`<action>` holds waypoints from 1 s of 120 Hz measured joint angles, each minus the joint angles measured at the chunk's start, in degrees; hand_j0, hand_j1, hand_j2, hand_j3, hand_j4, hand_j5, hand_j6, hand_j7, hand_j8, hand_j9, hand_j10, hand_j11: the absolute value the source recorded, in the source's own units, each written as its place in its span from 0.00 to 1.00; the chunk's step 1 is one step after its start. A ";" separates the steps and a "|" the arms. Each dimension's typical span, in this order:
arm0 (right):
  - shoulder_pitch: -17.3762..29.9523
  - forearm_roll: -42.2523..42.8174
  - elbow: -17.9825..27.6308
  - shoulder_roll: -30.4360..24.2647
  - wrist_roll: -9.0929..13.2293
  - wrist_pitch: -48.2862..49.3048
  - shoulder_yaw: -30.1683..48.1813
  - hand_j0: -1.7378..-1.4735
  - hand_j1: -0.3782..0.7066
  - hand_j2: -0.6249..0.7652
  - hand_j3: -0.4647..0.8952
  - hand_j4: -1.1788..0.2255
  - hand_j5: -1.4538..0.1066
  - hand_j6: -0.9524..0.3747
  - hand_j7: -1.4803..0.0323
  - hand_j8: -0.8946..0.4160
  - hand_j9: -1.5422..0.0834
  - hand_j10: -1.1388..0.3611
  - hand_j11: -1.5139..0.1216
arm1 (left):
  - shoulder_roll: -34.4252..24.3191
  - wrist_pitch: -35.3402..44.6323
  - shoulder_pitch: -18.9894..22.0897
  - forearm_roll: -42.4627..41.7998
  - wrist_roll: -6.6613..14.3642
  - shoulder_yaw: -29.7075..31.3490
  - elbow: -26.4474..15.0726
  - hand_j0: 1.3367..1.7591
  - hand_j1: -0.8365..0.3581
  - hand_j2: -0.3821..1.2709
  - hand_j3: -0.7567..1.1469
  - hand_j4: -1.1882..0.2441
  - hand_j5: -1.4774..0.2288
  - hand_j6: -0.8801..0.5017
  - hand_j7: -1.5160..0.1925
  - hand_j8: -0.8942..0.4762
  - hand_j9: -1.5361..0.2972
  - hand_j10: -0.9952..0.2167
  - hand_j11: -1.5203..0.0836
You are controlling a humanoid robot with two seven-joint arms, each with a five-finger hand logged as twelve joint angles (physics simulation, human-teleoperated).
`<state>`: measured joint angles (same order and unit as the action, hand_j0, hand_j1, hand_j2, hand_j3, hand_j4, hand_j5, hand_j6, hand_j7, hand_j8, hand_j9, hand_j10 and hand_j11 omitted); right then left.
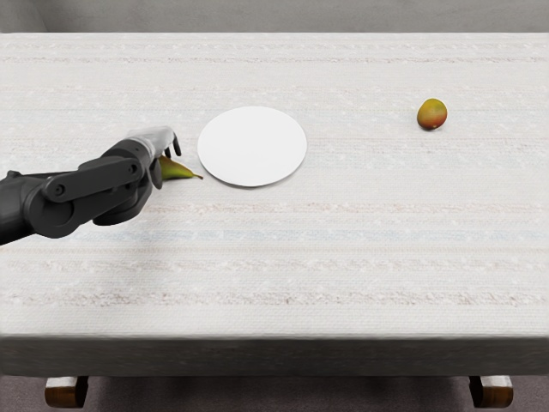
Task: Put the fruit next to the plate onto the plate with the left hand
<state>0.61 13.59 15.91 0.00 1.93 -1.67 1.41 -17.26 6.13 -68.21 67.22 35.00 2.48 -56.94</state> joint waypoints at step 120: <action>0.00 -0.03 0.00 0.00 0.00 0.00 -0.01 0.30 0.03 0.45 0.34 0.84 0.93 0.72 0.98 0.68 0.95 0.76 0.93 | 0.61 -5.71 -1.22 -0.01 0.06 1.64 0.03 0.74 0.47 0.29 0.40 0.43 0.49 0.31 0.48 0.35 0.44 0.38 0.49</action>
<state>0.62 13.56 15.91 0.00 1.93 -1.67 1.40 -16.65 0.42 -69.43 67.21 35.05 4.12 -56.90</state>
